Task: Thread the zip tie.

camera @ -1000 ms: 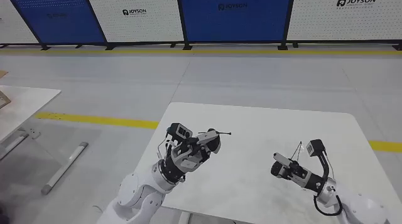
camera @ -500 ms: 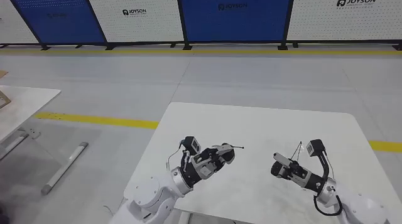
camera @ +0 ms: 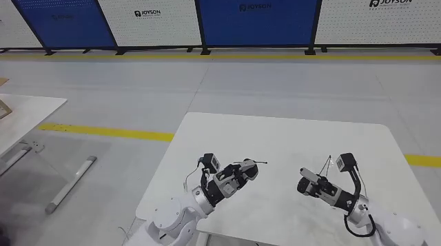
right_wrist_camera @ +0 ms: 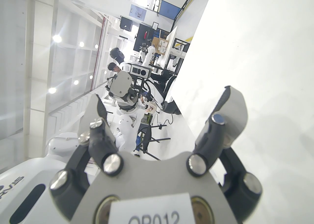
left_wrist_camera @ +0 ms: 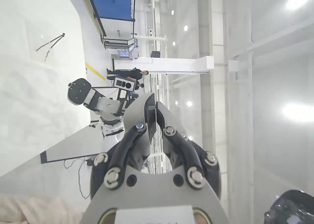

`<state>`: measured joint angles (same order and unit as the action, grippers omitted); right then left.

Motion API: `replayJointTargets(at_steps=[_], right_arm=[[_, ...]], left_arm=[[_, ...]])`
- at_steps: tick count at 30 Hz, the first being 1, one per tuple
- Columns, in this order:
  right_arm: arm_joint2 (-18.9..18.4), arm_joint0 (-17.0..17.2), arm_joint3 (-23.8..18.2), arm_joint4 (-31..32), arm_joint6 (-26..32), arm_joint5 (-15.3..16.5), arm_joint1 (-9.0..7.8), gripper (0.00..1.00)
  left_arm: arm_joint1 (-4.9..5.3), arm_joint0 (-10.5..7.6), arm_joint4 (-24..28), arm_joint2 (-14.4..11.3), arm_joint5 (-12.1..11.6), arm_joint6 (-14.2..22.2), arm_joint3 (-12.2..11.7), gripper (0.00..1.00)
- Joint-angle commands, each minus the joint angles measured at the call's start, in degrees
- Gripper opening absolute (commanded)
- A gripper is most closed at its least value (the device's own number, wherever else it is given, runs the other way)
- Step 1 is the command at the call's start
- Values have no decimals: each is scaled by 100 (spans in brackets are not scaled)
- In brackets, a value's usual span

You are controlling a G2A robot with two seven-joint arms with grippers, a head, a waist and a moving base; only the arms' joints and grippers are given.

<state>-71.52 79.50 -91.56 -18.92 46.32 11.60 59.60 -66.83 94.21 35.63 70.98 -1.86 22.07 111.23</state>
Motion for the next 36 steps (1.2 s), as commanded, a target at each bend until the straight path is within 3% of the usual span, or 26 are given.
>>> replayJointTargets(at_steps=[1,7,15,19,23,28,31,36], right_arm=[[0,0,0,0,0,0,0,100],[0,0,0,0,0,0,0,100],[0,0,0,0,0,0,0,100],[0,0,0,0,0,0,0,100],[0,0,0,0,0,0,0,100],[0,0,0,0,0,0,0,100],[0,0,0,0,0,0,0,100],[0,0,0,0,0,0,0,100]], left_arm=[[0,0,0,0,0,0,0,0],[-16,-62,24,-66,-89,-88,60,0],[11,41,116,245,-430,11,886,0],[27,58,-70,381,-414,-67,1066,0],[27,-8,-457,311,-281,-226,889,0],[17,-160,-1257,-47,-111,-340,490,0],[2,-216,-1491,-183,-142,-487,283,0],[-33,-267,-1971,-478,-242,-803,-265,0]])
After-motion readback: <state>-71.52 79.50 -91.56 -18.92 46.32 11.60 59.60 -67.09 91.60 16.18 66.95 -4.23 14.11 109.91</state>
